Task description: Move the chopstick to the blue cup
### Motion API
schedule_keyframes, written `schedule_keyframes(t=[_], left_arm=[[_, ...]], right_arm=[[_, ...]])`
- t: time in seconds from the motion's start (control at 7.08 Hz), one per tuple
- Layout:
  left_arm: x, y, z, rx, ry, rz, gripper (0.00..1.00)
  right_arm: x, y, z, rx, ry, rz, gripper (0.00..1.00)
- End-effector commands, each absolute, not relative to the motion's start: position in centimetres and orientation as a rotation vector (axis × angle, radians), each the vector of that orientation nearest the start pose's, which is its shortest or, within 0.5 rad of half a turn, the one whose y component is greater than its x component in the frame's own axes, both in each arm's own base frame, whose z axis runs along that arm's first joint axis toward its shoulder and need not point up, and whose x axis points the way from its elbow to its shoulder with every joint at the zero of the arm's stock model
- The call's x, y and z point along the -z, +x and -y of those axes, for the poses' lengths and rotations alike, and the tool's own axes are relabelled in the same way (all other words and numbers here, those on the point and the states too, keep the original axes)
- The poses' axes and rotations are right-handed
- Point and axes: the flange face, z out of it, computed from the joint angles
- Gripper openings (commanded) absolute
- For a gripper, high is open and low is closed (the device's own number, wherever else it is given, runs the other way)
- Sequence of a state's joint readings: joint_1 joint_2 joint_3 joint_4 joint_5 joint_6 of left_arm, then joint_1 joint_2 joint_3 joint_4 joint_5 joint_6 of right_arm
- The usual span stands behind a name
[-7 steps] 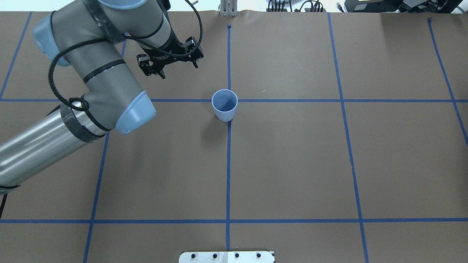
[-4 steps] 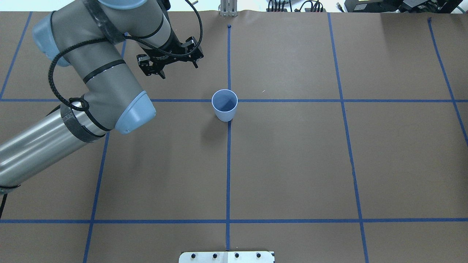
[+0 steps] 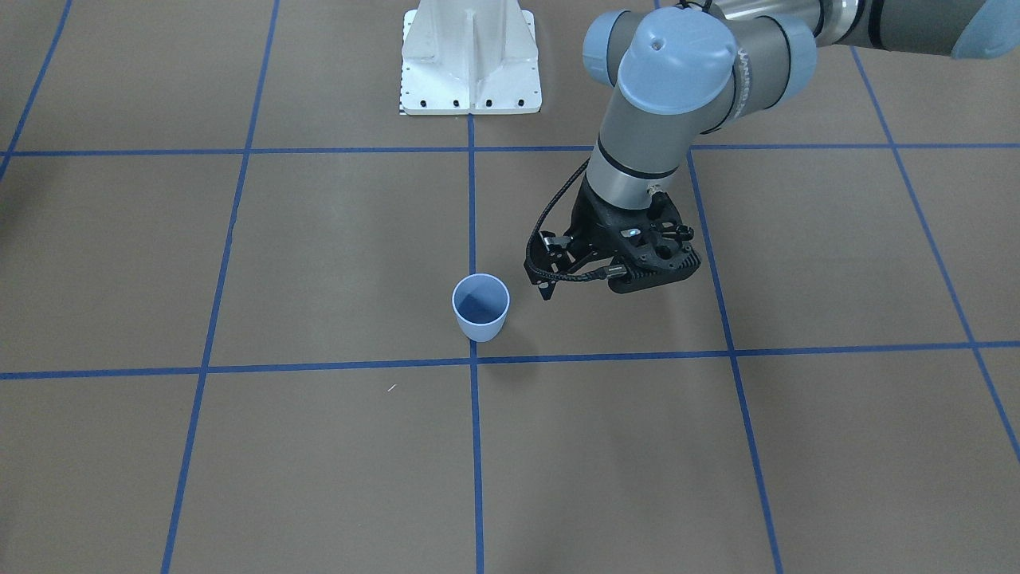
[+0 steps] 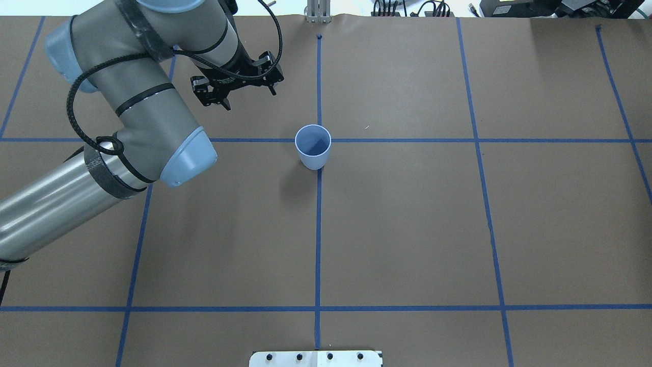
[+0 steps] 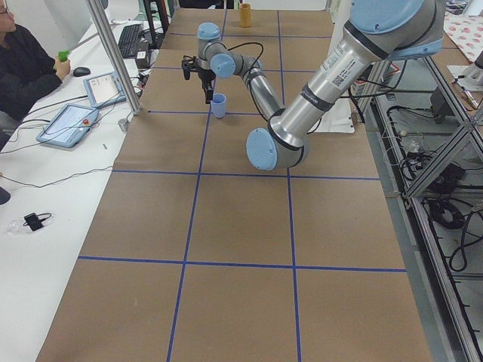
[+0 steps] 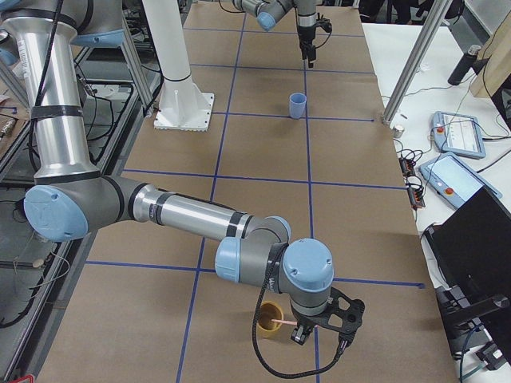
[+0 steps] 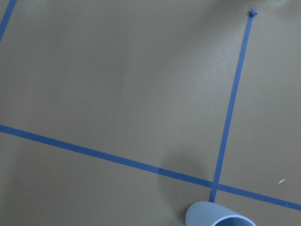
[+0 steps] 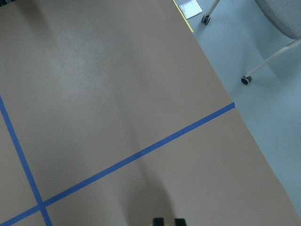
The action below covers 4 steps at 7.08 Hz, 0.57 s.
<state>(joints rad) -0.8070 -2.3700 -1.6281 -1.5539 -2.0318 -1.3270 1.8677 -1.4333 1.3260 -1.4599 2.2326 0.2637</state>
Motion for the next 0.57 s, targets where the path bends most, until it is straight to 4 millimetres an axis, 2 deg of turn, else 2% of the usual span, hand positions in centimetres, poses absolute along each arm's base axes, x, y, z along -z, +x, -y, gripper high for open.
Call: schedule_keyframes(t=[0.0, 0.14, 0.28, 0.42], left_arm=[[-14.8, 41.5, 56.3, 0.329, 0.037, -0.934, 0.98], [-14.7, 41.4, 56.3, 0.329, 0.04, -0.938, 0.98], [-14.9, 41.4, 56.4, 0.328, 0.039, -0.935, 0.98], [-15.5, 41.3, 56.2, 0.308, 0.045, -0.93, 0.98]], right_arm=[[-67.6, 26.0, 49.3, -0.575, 0.089, 0.644, 0.0], [-66.0, 27.1, 49.4, -0.582, 0.124, 0.638, 0.0], [-64.8, 27.5, 50.6, -0.579, 0.128, 0.604, 0.0], [-60.2, 29.7, 53.9, -0.587, 0.146, 0.553, 0.0]])
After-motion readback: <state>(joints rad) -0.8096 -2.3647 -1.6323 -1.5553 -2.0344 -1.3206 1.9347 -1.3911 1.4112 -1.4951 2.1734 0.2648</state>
